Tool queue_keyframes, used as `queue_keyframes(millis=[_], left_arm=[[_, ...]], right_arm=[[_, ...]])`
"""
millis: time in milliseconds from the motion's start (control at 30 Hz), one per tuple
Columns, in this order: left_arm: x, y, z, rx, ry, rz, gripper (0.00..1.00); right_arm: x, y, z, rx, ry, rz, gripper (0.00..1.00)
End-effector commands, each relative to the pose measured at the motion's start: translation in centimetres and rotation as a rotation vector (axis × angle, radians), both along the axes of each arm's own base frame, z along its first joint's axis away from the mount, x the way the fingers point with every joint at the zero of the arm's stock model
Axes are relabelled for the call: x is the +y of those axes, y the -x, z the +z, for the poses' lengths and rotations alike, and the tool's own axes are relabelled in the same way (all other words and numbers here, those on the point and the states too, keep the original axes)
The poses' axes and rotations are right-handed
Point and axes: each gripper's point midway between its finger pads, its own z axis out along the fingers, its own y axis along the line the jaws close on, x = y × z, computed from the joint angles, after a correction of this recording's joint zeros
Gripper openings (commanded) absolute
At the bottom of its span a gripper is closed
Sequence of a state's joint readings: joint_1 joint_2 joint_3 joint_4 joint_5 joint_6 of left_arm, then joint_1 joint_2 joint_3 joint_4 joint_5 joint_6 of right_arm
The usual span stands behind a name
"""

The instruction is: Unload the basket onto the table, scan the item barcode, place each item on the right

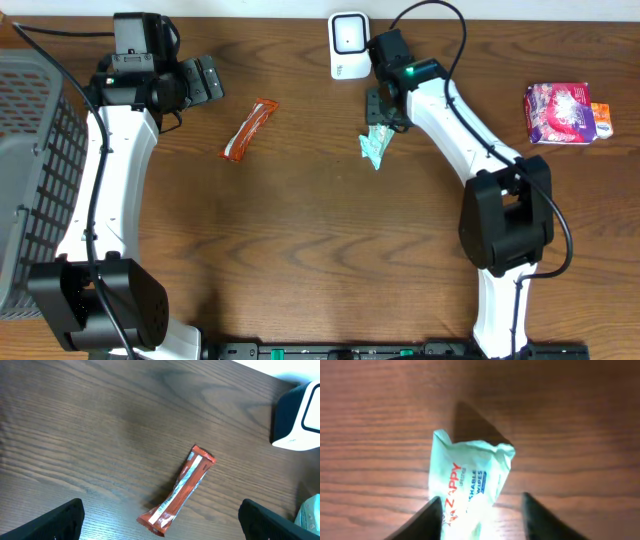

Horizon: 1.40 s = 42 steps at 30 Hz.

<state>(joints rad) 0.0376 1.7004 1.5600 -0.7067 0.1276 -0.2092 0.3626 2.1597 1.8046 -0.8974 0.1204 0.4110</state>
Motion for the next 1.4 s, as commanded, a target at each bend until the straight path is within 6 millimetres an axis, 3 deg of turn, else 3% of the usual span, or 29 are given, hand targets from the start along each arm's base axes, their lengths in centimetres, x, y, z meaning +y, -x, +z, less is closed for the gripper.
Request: queue_keyframes(millis=[0,133,333,467,600,667,800,833,900,967,1033,1133,1367], left_arm=[[0.2,-0.1,-0.6,0.013,-0.009,0.002,0.98],[0.2,-0.1,-0.6,0.013,-0.009,0.002,0.98],[0.2,-0.1,-0.6,0.013,-0.009,0.002,0.98],[0.2,-0.1,-0.6,0.013,-0.009,0.002,0.98],[0.2,-0.1,-0.6,0.013,-0.009,0.002,0.98],[0.2,-0.1,-0.6,0.013,-0.009,0.002,0.98],[0.2,-0.1,-0.6,0.013,-0.009,0.002,0.98],[0.2,-0.1,-0.6,0.013,-0.009,0.002,0.98],[0.2,-0.1,-0.6,0.013,-0.009,0.002,0.98],[0.2,-0.1,-0.6,0.013,-0.009,0.002,0.98],[0.2,-0.1,-0.6,0.013,-0.009,0.002,0.98],[0.2,-0.1,-0.6,0.013,-0.009,0.002,0.98],[0.2,-0.1,-0.6,0.013,-0.009,0.002,0.98]], right_arm=[[-0.3,0.4,-0.3,0.030,-0.032,-0.008,0.24],[0.5,1.3,-1.3,0.073,-0.077,0.008,0.10],[1.6,1.8,-4.9,0.056,-0.125,-0.016,0.03],[4.3,2.5,-6.8,0.044,-0.242,0.045,0.01],[4.3,2.7,-7.1,0.033,-0.207,0.051,0.01],[4.4,2.3,-6.3,0.022,-0.198,0.069,0.03],[4.4,1.1,-3.0,0.004,-0.186,0.098,0.13],[4.2,0.5,-1.2,0.002,-0.185,0.096,0.24],[3.9,0.1,0.4,0.001,-0.187,0.089,0.42],[3.7,0.3,1.0,0.013,-0.185,0.085,0.66],[3.4,1.0,0.8,0.047,-0.173,0.081,0.78],[2.8,2.5,0.0,0.111,-0.152,0.073,0.82],[1.9,5.7,-2.8,0.235,-0.126,0.031,0.81]])
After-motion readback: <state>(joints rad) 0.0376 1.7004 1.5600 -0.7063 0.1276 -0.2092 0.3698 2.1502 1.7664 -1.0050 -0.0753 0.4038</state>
